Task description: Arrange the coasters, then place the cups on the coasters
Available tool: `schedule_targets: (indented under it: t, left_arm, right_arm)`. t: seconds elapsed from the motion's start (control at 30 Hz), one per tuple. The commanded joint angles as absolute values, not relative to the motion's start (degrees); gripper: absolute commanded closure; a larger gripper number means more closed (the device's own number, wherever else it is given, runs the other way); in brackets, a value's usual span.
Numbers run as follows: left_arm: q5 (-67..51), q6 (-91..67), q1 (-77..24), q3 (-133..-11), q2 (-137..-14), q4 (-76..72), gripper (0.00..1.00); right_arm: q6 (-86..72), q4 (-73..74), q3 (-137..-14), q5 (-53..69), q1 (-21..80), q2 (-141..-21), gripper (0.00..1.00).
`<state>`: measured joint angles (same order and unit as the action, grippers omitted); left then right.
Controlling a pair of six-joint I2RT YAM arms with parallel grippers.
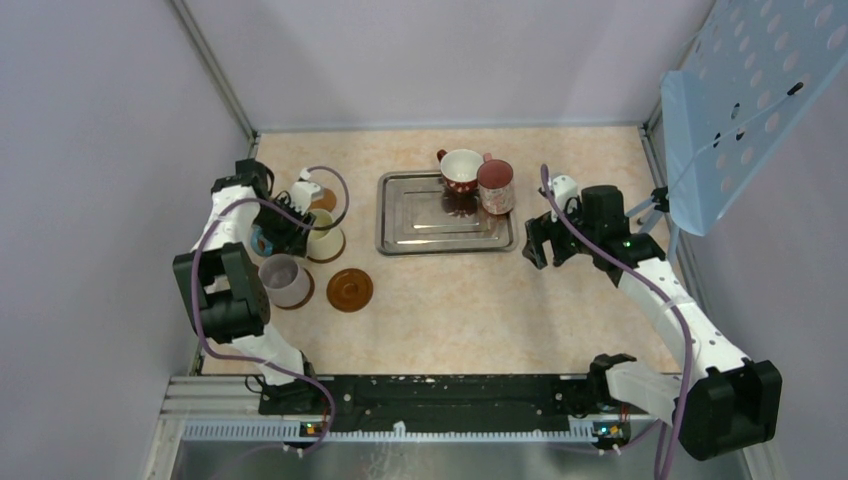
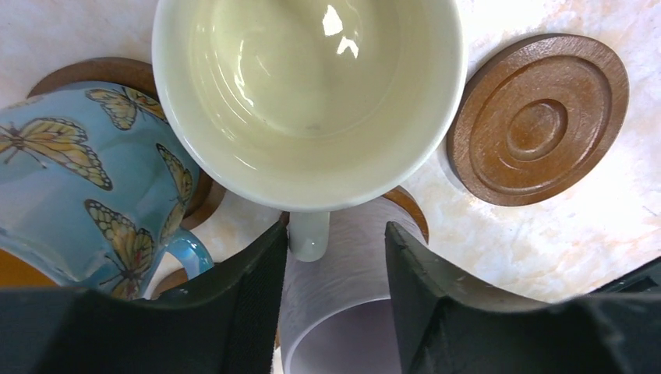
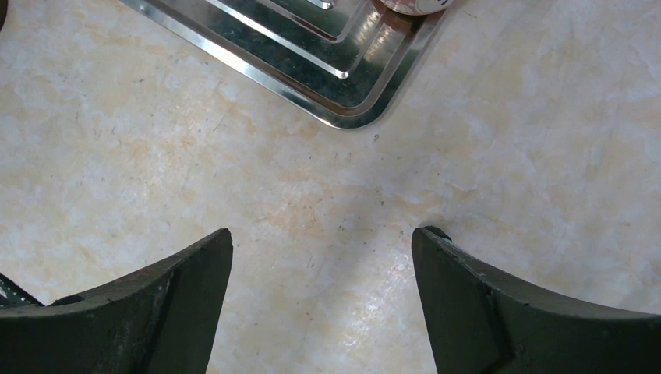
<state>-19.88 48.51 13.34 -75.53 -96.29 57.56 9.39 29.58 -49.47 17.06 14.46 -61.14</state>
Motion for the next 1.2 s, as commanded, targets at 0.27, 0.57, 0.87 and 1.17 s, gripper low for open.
schedule_targets:
  t: [0.27,0.57,0.87,1.17]
  left_arm:
    - [-23.6,46.3,12.9,-79.1,-94.1,61.2,0.16]
    - [-28.5,42.2,5.4,-103.9,-98.3,63.4,0.01]
    - [-37.0,51.7,-9.6,-117.7,-113.2,60.8,0.01]
    - [-35.8,35.1,-16.0,-119.4,-124.1,41.4,0.06]
  right_arm:
    - [10.1,27.9,-50.8,17.4,14.0,-61.3,0.16]
    - [8.9,27.1,-54.5,18.2,14.0,-63.6,0.16]
    - [12.7,28.4,-59.1,21.5,14.0,-68.6,0.16]
    - [21.7,25.0,-55.5,16.0,22.7,-71.8,0.21]
